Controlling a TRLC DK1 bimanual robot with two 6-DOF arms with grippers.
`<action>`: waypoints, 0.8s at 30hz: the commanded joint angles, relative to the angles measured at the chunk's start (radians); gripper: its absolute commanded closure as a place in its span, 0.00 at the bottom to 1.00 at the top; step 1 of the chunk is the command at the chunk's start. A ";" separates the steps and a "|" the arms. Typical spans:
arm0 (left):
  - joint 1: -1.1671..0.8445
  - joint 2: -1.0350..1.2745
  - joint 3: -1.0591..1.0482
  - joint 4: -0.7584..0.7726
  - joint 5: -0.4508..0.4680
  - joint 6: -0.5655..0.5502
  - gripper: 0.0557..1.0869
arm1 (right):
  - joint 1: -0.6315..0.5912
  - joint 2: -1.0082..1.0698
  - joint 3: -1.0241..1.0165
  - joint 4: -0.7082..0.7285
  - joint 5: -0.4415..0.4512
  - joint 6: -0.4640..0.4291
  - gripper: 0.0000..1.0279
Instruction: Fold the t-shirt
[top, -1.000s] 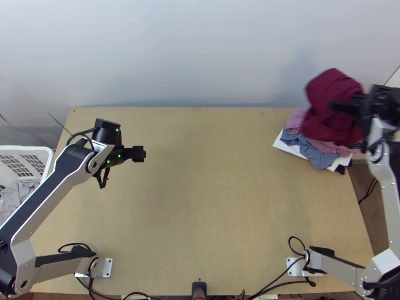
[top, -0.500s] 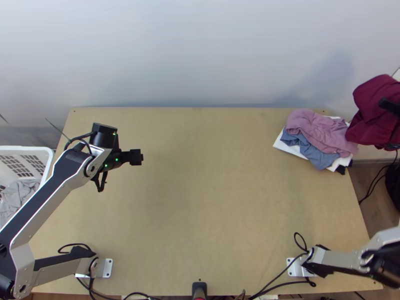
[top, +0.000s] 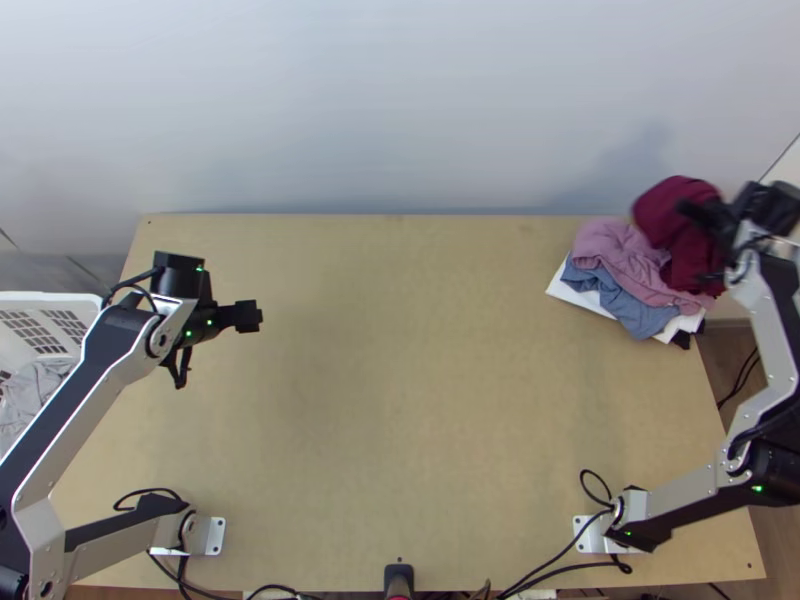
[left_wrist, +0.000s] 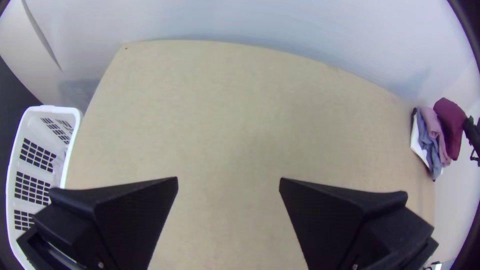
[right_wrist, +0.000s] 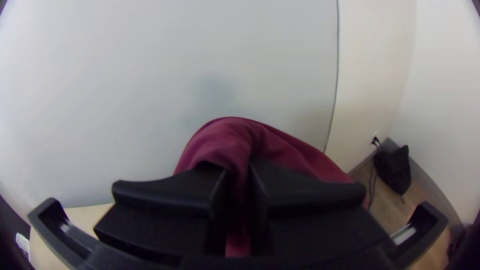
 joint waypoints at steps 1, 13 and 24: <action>0.034 -0.013 -0.020 0.001 0.010 0.012 0.04 | 0.118 0.011 -0.028 -0.003 0.027 0.080 0.97; 0.008 0.021 0.016 0.007 0.010 -0.006 0.04 | 0.196 -0.061 -0.135 -0.044 0.015 0.118 0.97; 0.005 0.019 0.002 0.007 0.010 -0.006 0.04 | 0.041 -0.121 -0.436 0.005 -0.011 -0.056 0.73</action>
